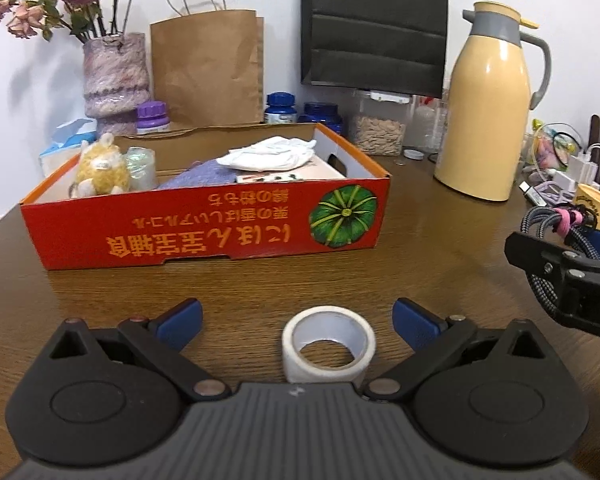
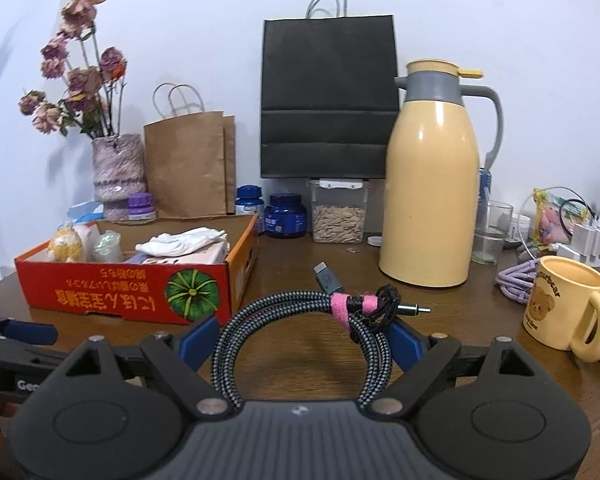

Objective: Flip cup upright
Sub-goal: 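Lift the cable with the right tool while the left tool approaches the white tape roll, then close the left tool on the white tape roll and lift it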

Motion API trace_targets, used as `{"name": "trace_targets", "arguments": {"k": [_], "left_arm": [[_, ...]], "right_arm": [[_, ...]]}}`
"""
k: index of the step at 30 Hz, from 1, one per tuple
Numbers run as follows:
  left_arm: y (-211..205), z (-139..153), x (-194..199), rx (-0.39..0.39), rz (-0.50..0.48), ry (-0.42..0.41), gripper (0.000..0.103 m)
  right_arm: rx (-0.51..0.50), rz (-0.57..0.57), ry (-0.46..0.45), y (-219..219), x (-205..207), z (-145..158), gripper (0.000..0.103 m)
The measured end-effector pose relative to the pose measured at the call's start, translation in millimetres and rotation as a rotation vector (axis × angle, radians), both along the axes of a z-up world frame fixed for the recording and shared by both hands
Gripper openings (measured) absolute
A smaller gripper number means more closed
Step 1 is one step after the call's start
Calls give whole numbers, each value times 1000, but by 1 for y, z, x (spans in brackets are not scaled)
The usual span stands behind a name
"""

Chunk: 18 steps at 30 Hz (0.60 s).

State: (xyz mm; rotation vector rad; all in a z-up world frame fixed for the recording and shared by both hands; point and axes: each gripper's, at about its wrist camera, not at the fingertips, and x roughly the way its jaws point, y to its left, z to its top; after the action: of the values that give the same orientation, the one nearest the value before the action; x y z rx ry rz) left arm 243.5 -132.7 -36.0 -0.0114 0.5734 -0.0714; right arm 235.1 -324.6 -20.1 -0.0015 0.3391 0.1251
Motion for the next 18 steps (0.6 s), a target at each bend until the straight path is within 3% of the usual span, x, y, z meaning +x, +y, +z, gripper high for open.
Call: {"name": "trace_targets", "arguments": {"k": [10, 13, 15, 16, 18], "left_arm": [[-21, -8, 10, 38, -71, 29, 102], [-22, -10, 14, 24, -85, 41, 86], [-22, -12, 17, 10, -99, 63, 60], [-20, -14, 19, -4, -105, 81, 52], [-16, -13, 19, -25, -105, 81, 50]], "right_arm": [[0, -19, 0, 0, -1, -2, 88], [-2, -17, 1, 2, 0, -3, 88], [-7, -14, 0, 3, 0, -3, 88], [-10, -14, -2, 3, -1, -3, 88], [-18, -14, -4, 5, -1, -3, 88]]}}
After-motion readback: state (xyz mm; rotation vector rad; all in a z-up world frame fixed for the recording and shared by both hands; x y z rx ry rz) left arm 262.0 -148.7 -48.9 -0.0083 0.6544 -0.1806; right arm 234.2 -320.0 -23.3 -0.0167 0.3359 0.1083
